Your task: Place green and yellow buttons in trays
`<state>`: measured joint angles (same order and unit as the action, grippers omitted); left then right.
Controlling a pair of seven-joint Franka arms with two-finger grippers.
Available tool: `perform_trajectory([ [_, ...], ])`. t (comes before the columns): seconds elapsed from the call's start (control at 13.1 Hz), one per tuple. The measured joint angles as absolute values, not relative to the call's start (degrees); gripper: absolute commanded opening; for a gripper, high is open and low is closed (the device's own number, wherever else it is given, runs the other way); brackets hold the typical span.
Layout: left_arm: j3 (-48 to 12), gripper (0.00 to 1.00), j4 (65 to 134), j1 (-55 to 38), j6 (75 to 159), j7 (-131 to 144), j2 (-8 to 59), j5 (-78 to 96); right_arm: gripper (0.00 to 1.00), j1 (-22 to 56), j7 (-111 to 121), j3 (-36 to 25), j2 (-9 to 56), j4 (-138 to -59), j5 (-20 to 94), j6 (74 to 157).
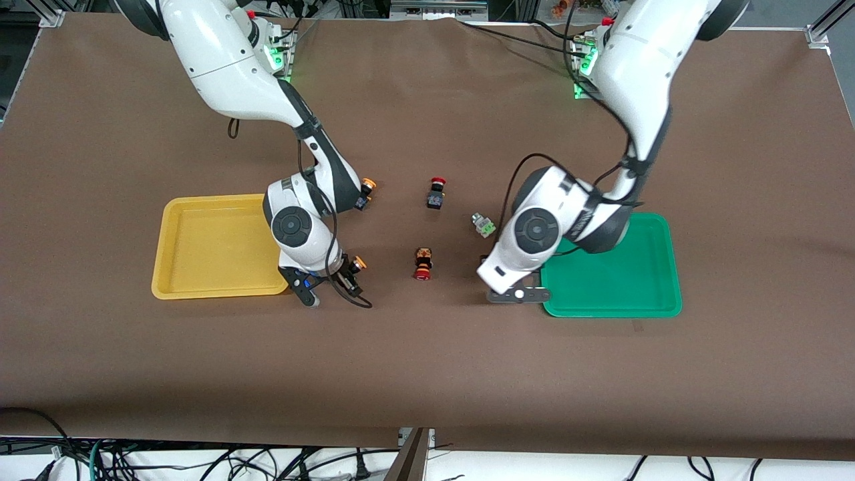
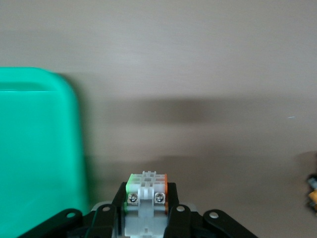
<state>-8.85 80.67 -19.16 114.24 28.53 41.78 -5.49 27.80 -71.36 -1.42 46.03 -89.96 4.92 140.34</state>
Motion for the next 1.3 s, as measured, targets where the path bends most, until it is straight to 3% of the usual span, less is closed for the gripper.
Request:
perform_trajectory([
  [0.08,-8.7,0.01,81.0,-16.8,112.0,23.9,40.7,-5.6,0.0,27.9,-71.4,-1.8,45.9,-89.1,4.3,137.9],
  [0.15,-8.3,0.09,82.1,-14.1,111.5,19.1,40.3,-5.8,0.0,27.9,-71.0,-2.5,45.5,-88.1,3.4,134.3],
  [0.23,-8.2,0.49,83.8,-10.9,112.5,14.7,40.6,-5.8,0.0,27.9,-69.4,-3.5,44.9,-87.2,2.6,130.0],
  [0.3,-8.2,0.99,86.0,-7.7,114.7,10.8,41.1,-5.8,0.0,27.8,-65.9,-4.8,43.7,-86.6,2.5,125.1],
  [0.46,-8.6,1.0,89.4,-4.7,118.2,8.0,42.1,-5.8,0.0,27.4,-56.4,-7.9,40.2,-86.5,2.5,114.6],
  [0.61,-10.0,1.0,89.8,-6.1,118.4,8.7,41.8,-5.8,0.0,26.5,-46.7,-10.7,36.2,-89.9,2.5,110.7],
  [0.91,-11.6,1.0,89.3,-17.0,115.8,25.2,38.1,-5.8,0.0,25.5,-26.5,-18.1,25.8,-113.9,2.5,129.5],
  [0.99,-11.6,1.0,89.4,-20.4,115.8,32.4,38.1,-5.7,0.44,25.1,-20.6,-19.9,24.4,-118.0,2.5,131.7],
  [1.07,-11.6,1.0,90.0,-23.3,116.5,40.0,38.5,-5.7,0.99,24.0,-15.9,-20.8,23.7,-120.0,2.6,132.7],
  [1.3,-11.4,1.0,92.0,-27.0,121.0,57.3,40.2,-5.7,1.0,22.3,-11.0,-20.6,23.5,-120.3,4.0,133.3],
])
